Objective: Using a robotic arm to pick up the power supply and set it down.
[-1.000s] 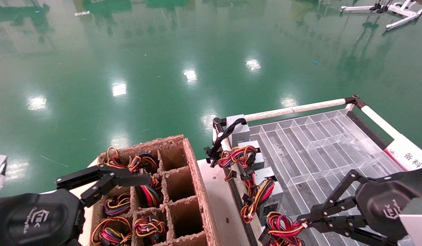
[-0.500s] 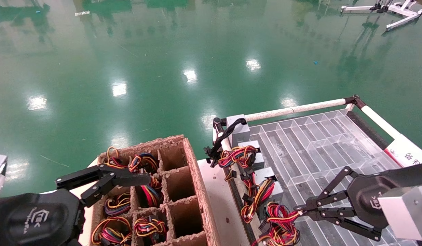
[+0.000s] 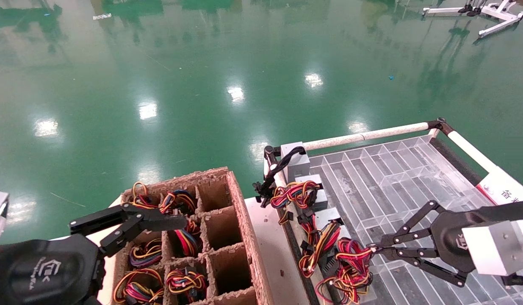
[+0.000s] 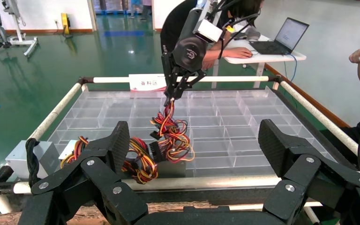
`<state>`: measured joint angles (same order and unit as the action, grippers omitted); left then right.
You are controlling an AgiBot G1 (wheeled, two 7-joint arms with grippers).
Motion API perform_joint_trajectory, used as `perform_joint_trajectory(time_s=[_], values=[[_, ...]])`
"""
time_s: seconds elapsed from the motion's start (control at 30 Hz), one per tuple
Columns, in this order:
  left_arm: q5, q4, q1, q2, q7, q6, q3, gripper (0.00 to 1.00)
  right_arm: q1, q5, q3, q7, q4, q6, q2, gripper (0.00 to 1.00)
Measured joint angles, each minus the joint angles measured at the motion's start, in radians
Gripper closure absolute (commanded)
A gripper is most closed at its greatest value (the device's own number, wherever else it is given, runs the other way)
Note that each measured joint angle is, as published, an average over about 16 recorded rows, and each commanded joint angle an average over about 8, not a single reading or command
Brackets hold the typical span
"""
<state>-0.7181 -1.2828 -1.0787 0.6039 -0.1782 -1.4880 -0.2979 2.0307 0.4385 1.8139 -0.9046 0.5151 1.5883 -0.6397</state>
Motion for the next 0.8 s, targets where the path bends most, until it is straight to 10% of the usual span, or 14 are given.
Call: perform_joint_trajectory(time_s=[0.23, 0.8], values=[[0.000, 0.000, 0.000, 0.000, 0.000, 0.000, 0.000, 0.00, -0.011, -0.026, 0.014, 0.011, -0.029, 0.000, 0.000, 0.02], [0.000, 0.000, 0.000, 0.000, 0.000, 0.000, 0.000, 0.00, -0.018, -0.051, 0.013, 0.028, -0.017, -0.005, 0.009, 0.00]])
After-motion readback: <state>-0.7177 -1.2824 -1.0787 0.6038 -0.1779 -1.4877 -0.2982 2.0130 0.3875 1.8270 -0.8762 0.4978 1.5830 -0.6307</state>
